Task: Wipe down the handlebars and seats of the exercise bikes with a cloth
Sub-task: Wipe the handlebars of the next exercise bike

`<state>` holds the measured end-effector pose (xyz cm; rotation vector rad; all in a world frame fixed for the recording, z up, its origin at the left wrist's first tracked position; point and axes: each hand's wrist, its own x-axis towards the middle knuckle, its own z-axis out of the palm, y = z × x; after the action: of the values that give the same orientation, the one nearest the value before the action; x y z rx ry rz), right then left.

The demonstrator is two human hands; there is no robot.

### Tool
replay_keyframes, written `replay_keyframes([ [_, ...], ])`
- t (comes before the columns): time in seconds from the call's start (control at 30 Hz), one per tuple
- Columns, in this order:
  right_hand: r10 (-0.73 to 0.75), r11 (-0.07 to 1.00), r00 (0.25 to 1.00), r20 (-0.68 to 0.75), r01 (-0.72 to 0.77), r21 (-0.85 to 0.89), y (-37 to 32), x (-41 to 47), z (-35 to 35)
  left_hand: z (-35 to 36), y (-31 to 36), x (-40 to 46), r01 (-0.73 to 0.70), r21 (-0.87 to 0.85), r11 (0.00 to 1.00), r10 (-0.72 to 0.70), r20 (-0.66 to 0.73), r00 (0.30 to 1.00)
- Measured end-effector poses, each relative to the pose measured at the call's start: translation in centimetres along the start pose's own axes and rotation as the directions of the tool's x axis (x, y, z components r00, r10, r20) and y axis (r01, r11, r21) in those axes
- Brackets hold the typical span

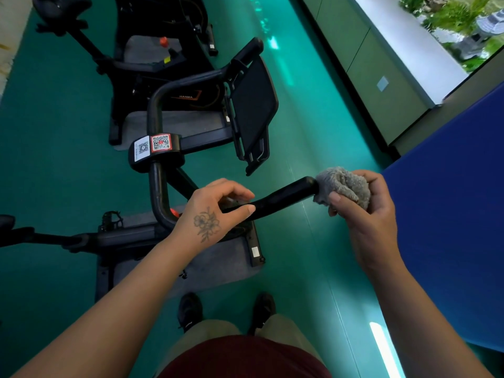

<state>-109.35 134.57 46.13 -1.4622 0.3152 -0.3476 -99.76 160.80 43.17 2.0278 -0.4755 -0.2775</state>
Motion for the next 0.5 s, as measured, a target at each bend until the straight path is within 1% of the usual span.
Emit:
replay_keyframes([
  [0.07, -0.036, 0.999, 0.999, 0.006, 0.036, 0.002, -0.8, -0.2, 0.2, 0.0, 0.8, 0.0, -0.024, -0.036, 0.999, 0.023, -0.034, 0.999],
  [0.17, -0.116, 0.993, 0.993, 0.036, 0.116, -0.009, -2.3, -0.6, 0.8, -0.2, 2.9, 0.0, -0.052, -0.144, 0.988, 0.046, -0.049, 0.998],
  [0.3, -0.214, 0.975, 0.963, 0.165, 0.221, -0.025, -4.1, -1.0, 2.4, -0.5, 6.4, 0.0, -0.09, -0.264, 0.96, 0.092, -0.002, 0.996],
  [0.4, -0.203, 0.978, 0.945, 0.258, 0.206, 0.015, -4.7, -1.0, 3.9, -0.6, 8.7, -0.1, -0.088, -0.367, 0.926, 0.115, 0.052, 0.992],
  [0.5, -0.212, 0.977, 0.932, 0.293, 0.204, 0.057, -5.1, -0.7, 5.1, -0.6, 9.7, -0.1, -0.088, -0.428, 0.899, 0.118, 0.043, 0.992],
])
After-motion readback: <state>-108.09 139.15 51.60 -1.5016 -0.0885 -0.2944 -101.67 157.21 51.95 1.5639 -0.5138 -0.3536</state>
